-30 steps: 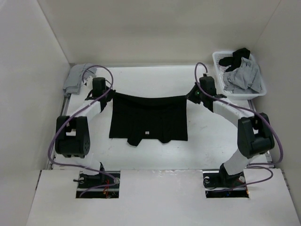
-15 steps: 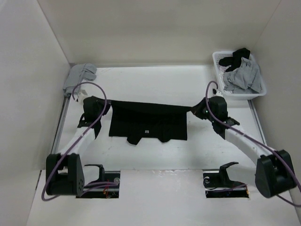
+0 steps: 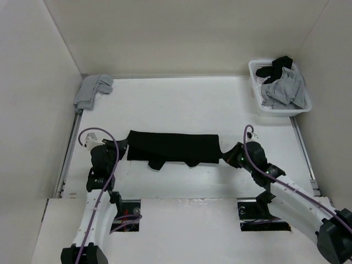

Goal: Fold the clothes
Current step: Fold the tank top

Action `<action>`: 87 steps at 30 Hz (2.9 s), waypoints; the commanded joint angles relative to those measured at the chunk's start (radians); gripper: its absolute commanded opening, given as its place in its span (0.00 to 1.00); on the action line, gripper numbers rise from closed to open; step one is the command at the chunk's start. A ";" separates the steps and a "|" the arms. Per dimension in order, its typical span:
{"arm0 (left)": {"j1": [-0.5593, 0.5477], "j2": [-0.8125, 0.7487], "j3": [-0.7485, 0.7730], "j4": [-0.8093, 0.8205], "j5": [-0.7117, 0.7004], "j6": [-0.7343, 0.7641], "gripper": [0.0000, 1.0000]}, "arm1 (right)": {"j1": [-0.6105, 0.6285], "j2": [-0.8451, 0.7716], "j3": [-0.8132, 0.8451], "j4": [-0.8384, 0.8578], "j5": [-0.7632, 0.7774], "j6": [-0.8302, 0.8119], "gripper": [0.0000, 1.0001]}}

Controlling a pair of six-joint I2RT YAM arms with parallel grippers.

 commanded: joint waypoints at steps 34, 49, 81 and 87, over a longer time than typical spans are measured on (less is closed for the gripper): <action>-0.234 0.111 -0.007 0.172 -0.147 0.001 0.36 | -0.128 0.551 0.006 0.536 -0.172 0.155 0.02; -0.540 0.187 0.047 0.241 -0.290 -0.035 0.36 | -0.006 0.153 0.374 -0.152 0.183 -0.151 0.00; -0.331 0.175 0.109 0.196 -0.069 -0.032 0.36 | 0.515 0.833 0.820 0.031 0.247 -0.130 0.17; -0.630 0.422 0.116 0.320 -0.209 -0.003 0.31 | 0.447 0.768 0.546 0.274 0.125 -0.113 0.04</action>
